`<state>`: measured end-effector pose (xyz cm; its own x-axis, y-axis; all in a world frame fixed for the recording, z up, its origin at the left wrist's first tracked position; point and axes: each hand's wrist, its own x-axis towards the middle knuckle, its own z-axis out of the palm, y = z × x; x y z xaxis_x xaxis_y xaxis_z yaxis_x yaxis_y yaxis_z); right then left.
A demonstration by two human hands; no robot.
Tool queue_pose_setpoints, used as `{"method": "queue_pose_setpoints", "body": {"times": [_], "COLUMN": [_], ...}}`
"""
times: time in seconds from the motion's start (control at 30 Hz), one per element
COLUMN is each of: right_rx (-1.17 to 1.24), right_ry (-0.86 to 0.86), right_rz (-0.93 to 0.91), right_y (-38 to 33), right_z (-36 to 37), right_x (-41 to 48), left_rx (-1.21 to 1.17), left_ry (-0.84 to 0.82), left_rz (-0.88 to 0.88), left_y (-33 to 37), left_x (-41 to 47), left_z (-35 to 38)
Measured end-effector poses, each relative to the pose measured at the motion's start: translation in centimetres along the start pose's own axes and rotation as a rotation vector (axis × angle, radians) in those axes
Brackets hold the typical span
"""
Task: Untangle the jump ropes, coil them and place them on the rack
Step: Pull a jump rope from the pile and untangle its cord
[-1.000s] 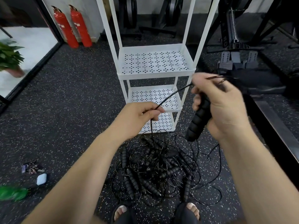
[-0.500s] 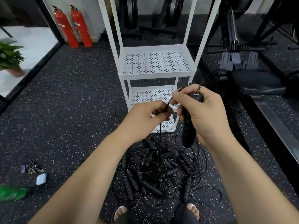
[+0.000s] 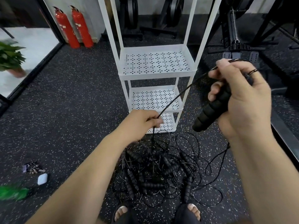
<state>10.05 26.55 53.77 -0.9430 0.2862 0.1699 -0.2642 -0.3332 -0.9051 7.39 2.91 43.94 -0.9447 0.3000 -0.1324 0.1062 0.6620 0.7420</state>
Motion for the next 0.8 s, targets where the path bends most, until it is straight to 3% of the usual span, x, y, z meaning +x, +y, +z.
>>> {"method": "queue_pose_setpoints", "body": {"times": [0.47,0.63,0.8], "right_rx": [-0.225,-0.231,-0.174], "right_ry": [-0.17,-0.181,-0.129], "right_rz": [0.205,0.184,0.13], "right_y": [4.0,4.0,2.6], "right_z": [1.1,1.5,1.3], "right_x": [-0.9,-1.2,-0.9], "left_rx": [-0.262,-0.29,-0.213], "left_ry": [0.232,0.213,0.094], "left_rz": [0.181,0.212,0.118], "left_y": [3.6,4.1,2.5], "left_x": [-0.9,-1.3,-0.7], "left_z": [-0.7,-0.9,-0.3]}}
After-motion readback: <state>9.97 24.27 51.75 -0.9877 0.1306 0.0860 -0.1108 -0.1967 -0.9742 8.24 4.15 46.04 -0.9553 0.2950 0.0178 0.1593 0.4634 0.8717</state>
